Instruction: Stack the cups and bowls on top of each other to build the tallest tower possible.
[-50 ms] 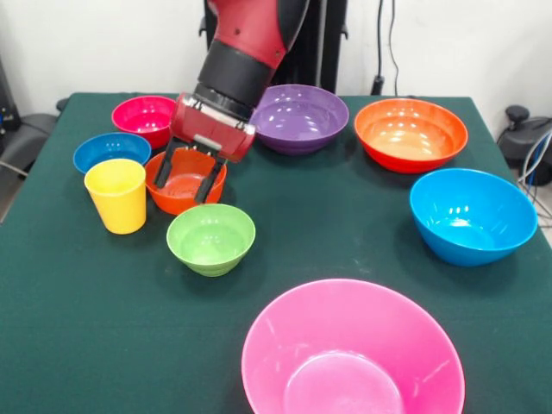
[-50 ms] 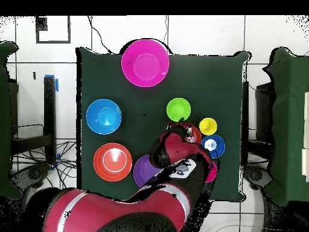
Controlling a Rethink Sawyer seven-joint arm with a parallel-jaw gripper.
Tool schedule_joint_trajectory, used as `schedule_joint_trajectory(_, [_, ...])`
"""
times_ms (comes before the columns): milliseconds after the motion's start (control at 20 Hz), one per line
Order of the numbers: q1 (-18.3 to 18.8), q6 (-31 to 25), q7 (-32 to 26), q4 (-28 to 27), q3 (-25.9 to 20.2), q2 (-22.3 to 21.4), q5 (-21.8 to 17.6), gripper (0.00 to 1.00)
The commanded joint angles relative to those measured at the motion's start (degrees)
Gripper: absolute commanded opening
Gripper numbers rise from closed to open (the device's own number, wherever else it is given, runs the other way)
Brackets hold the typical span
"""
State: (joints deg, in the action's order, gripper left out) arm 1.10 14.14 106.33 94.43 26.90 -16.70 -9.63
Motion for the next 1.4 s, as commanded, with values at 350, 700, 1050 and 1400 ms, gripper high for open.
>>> schedule_joint_trajectory(350, [2.9, -11.6, 10.4, 5.5, -18.2, -2.0, 3.3, 1.0])
schedule_joint_trajectory(700, [2.1, -13.9, 10.3, 6.7, -18.7, -3.5, 5.5, 1.0])
schedule_joint_trajectory(1050, [1.5, -15.9, 8.7, 5.7, -18.1, -3.5, 6.3, 1.0])
schedule_joint_trajectory(1400, [0.7, -17.7, 6.7, 4.5, -16.7, -3.0, 5.7, 1.0])
